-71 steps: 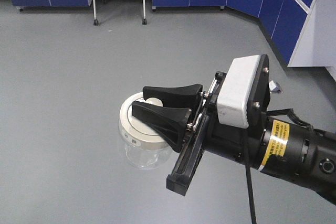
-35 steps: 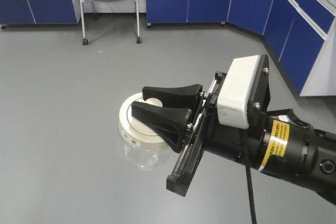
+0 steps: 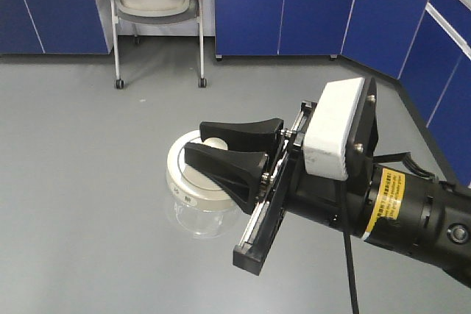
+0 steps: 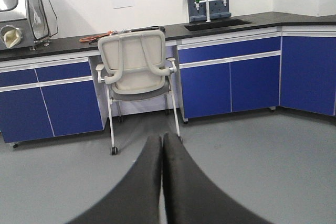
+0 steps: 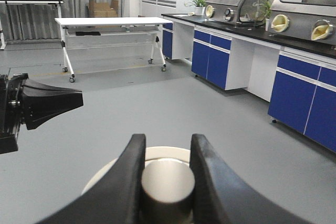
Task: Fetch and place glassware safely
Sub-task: 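Hold the jar in the right gripper while the base drives to another counter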
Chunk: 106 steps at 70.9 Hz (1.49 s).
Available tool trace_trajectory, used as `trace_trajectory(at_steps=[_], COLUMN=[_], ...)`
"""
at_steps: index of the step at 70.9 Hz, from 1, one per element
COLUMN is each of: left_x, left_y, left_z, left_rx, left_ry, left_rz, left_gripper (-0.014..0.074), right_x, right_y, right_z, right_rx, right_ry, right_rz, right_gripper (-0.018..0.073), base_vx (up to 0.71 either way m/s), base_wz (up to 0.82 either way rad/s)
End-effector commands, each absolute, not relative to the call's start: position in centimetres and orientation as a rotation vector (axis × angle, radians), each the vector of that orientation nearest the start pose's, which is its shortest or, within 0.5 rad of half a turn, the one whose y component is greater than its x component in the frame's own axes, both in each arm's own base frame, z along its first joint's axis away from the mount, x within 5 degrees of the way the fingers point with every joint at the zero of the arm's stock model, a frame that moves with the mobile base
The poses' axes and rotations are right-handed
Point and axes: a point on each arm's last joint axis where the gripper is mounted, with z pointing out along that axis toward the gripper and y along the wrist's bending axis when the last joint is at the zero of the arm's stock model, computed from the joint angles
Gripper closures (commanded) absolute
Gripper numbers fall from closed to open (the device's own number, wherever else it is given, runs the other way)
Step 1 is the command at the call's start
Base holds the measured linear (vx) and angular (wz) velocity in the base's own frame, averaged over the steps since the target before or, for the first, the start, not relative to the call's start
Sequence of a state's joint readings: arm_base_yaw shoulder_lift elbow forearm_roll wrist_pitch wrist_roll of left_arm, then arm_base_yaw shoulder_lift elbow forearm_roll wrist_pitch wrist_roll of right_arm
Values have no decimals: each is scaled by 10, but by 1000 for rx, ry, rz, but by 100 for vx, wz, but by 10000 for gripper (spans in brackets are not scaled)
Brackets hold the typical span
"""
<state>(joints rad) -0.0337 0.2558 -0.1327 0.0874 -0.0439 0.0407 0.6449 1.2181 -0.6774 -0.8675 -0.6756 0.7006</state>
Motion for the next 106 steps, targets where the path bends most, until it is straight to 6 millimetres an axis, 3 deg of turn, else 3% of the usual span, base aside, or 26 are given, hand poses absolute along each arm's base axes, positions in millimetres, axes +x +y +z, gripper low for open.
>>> trace_trajectory(at_steps=[1,69,106], left_x=[79,79,79], left_y=[-4,-4,-4], left_z=[260,260,260], left_rx=[118,118,118], left_ry=[1472,1472,1472], left_rz=[58,58,58], left_gripper=[603,603,603], right_x=[171,172,172], right_y=[186,186,186], right_z=[336,336,336], right_rx=[-861,-860,-860], right_ry=[1216,1216,1216], right_rz=[916,914,914], right_gripper=[563,563,563], base_vx=[60,57,33], base_wz=[5,-5,-62])
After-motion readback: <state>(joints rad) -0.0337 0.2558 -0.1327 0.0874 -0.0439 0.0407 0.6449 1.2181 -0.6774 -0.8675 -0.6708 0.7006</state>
